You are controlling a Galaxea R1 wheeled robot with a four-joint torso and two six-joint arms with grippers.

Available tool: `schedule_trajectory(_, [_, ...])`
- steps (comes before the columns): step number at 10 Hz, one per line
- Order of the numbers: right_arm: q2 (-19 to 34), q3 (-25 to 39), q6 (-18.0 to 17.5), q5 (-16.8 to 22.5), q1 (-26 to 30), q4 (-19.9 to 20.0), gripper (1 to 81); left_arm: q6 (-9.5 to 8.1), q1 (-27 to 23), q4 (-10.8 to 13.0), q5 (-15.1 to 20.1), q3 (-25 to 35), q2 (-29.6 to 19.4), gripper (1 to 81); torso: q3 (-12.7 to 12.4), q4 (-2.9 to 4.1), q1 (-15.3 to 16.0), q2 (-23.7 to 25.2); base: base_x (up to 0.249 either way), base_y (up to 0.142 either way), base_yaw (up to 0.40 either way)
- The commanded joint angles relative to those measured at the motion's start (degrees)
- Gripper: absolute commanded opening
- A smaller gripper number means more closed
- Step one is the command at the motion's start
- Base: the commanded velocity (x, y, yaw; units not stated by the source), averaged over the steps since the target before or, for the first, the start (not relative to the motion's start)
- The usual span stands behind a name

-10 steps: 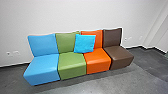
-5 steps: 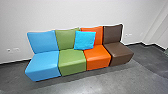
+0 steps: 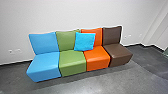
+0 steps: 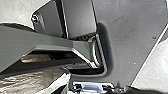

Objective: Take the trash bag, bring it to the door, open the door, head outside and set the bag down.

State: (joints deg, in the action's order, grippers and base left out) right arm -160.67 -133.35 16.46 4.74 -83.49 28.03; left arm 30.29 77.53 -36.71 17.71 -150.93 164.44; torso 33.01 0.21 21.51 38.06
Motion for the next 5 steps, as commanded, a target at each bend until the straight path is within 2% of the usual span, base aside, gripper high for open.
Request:
schedule_trajectory(1, [-2.31, -3.82, 0.15, 4.40, -0.40, -0.95, 81.1, 0.82, -1.02, 0.85, 5.31, -2.79, 0.72, 1.0, -5.33, 0.00, -3.54, -5.51, 0.000, 0.000, 0.000])
schedule_trajectory(5, [-5.56, -8.22, 0.15, 4.40, -0.67, -1.92, 81.1, 0.73, -0.76, 0.85, 4.79, -4.99, 1.42, 1.0, -13.31, 0.00, -8.83, -13.49, 0.000, 0.000, 0.000])
